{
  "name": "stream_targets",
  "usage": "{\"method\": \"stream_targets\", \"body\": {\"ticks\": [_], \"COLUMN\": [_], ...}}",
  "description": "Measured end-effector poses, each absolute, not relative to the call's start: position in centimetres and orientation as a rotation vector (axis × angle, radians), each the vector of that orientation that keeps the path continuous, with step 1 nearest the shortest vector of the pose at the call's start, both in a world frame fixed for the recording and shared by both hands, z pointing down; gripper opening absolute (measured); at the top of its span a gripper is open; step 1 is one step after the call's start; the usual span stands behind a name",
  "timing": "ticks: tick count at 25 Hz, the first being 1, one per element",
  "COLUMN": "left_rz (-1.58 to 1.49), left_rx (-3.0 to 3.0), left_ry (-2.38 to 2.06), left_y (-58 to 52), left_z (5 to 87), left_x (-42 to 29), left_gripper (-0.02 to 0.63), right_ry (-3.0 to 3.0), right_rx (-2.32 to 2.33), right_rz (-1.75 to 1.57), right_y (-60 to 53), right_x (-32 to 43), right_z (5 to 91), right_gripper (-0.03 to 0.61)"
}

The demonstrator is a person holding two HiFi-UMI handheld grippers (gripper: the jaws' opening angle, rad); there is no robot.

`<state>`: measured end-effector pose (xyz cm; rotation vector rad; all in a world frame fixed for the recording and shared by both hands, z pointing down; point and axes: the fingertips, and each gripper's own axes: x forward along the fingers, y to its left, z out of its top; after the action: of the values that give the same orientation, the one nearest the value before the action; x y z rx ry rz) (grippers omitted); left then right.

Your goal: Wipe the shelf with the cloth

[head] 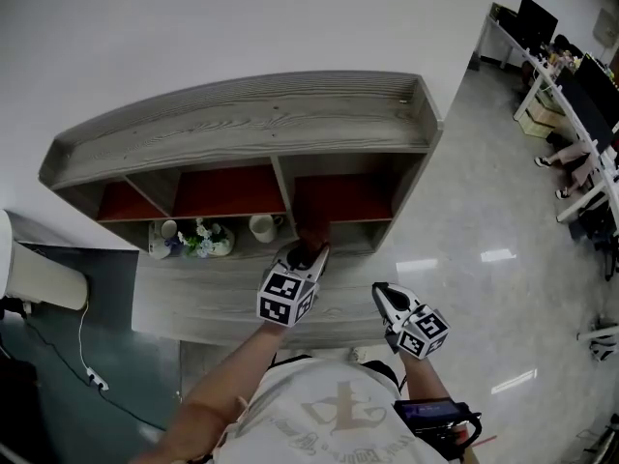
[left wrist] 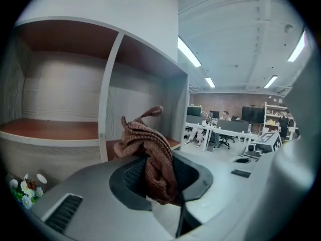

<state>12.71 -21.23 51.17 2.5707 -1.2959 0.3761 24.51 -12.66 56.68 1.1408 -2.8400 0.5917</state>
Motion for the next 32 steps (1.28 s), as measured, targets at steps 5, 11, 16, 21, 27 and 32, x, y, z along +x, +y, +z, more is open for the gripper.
{"method": "stream_targets", "body": {"ticks": [5, 11, 16, 21, 27, 32], "left_rz": [0.489, 0.63, 0.671, 0.735, 0.793, 0.833], "left_rx": [2.519, 2.395, 2.254, 2.133, 2.021, 1.993], "left_ry": [-1.432, -1.656, -1.792, -1.843, -1.879, -1.895], "left_y": [-24.4, -28.5, -30.9, -32.5, -33.6, -34.0], "left_z": [51.4, 51.9, 52.2, 53.1, 54.2, 55.0], "left_x": [14.3, 14.2, 13.4, 13.0, 12.1, 12.4], "left_gripper": [0.097, 0.098, 0.098, 0.098, 0.098, 0.1], "right_ry": [-2.863, -2.889, -2.892, -2.9, -2.917, -2.919], "right_rx": [1.091, 1.034, 0.995, 0.941, 0.886, 0.86], "right_rz": [0.609, 0.616, 0.623, 0.624, 0.624, 0.628], "right_y": [-13.8, -15.5, -16.5, -17.3, -17.7, -17.6], "right_x": [26.6, 28.8, 30.8, 32.2, 33.4, 34.4], "right_z": [56.8, 56.9, 57.3, 57.7, 57.9, 58.2], "right_gripper": [0.005, 0.005, 0.005, 0.005, 0.005, 0.005]}}
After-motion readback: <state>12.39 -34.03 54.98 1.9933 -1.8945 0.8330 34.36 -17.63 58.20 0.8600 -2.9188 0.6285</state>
